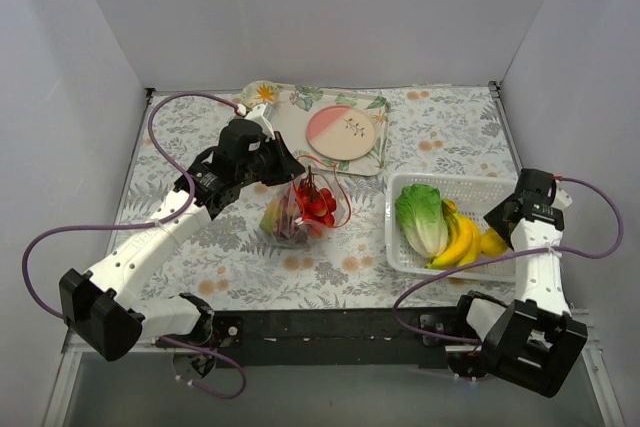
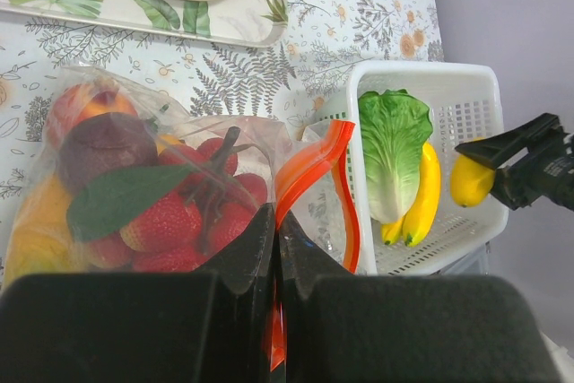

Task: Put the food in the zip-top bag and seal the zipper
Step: Pick up the fake fruit from the bin, then place the fake fruit in the zipper food storage bag.

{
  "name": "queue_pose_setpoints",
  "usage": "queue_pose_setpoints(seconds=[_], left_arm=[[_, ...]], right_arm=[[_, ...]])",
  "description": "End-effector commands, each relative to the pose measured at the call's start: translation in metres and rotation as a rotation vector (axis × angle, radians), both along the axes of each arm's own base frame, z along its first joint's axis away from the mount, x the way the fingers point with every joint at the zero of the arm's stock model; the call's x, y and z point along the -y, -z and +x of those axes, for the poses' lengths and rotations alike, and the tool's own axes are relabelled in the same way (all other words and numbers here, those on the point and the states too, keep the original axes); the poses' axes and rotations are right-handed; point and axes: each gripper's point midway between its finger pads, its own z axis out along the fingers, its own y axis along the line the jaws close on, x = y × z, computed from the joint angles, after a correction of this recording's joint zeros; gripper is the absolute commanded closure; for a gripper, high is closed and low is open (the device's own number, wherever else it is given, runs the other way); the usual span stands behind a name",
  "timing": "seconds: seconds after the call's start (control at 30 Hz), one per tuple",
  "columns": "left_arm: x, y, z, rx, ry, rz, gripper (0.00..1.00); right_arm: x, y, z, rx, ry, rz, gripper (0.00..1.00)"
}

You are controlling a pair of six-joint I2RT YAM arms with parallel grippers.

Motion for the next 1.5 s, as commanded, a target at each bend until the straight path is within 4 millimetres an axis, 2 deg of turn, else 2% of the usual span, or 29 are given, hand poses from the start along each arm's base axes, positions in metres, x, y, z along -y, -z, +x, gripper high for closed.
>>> queue_pose_setpoints(seconds=[0.0,0.27,0.53,0.6,0.63,0.7,0.73,0.8,0.83,0.87,0.9,0.93,0.97,1.0,1.03,1.1,1.13,1.33,1.47], left_arm=[[0.001,-0.018,0.000,0.050,0.004,-0.029,1.00],[-0.002,-0.017,0.000,0.053,-0.012,-0.024,1.00],[-0.003,-0.014,0.002,0.047,-0.020,-0.014,1.00],[-0.003,-0.014,0.002,0.045,-0.024,-0.011,1.00],[-0.004,-0.014,0.002,0.044,-0.024,-0.010,1.00],[-0.004,-0.014,0.004,0.044,-0.028,-0.007,1.00],[-0.003,-0.012,0.004,0.042,-0.029,-0.003,1.00],[-0.004,-0.010,0.006,0.035,-0.037,0.007,1.00],[-0.005,-0.009,0.007,0.035,-0.040,0.011,1.00],[-0.005,-0.008,0.007,0.030,-0.043,0.015,1.00],[-0.005,-0.007,0.008,0.026,-0.047,0.018,1.00],[-0.006,-0.007,0.009,0.029,-0.052,0.019,1.00],[-0.006,-0.006,0.009,0.026,-0.054,0.021,1.00],[-0.006,-0.006,0.010,0.026,-0.057,0.023,1.00],[-0.006,-0.006,0.012,0.024,-0.063,0.026,1.00],[-0.007,-0.006,0.013,0.024,-0.073,0.031,1.00],[-0.008,-0.005,0.014,0.020,-0.079,0.032,1.00],[-0.013,-0.005,0.017,0.023,-0.109,0.052,1.00],[-0.013,-0.006,0.018,0.024,-0.111,0.054,1.00]], right_arm=[[0.000,-0.039,0.012,0.097,-0.038,-0.023,0.89],[-0.021,-0.072,0.025,0.213,-0.166,0.027,0.95],[-0.061,-0.111,0.046,0.344,-0.284,0.128,0.95],[-0.086,-0.127,0.057,0.388,-0.353,0.154,0.95],[-0.111,-0.130,0.061,0.395,-0.395,0.195,0.95],[-0.135,-0.146,0.071,0.436,-0.432,0.201,0.95],[-0.165,-0.148,0.073,0.432,-0.490,0.237,0.95],[-0.188,-0.170,0.082,0.478,-0.519,0.218,0.95],[-0.219,-0.169,0.082,0.453,-0.596,0.226,0.95],[-0.233,-0.174,0.083,0.456,-0.607,0.230,0.95],[-0.245,-0.196,0.090,0.505,-0.618,0.212,0.95],[-0.277,-0.190,0.086,0.474,-0.690,0.218,0.95],[-0.291,-0.196,0.087,0.481,-0.708,0.223,0.95],[-0.305,-0.211,0.090,0.514,-0.726,0.225,0.94],[-0.331,-0.204,0.087,0.484,-0.778,0.224,0.94],[-0.354,-0.206,0.089,0.490,-0.813,0.219,0.94],[-0.375,-0.203,0.089,0.481,-0.847,0.221,0.94],[-0.430,-0.172,0.092,0.426,-0.948,0.281,0.92],[-0.435,-0.171,0.097,0.426,-0.939,0.255,0.87]])
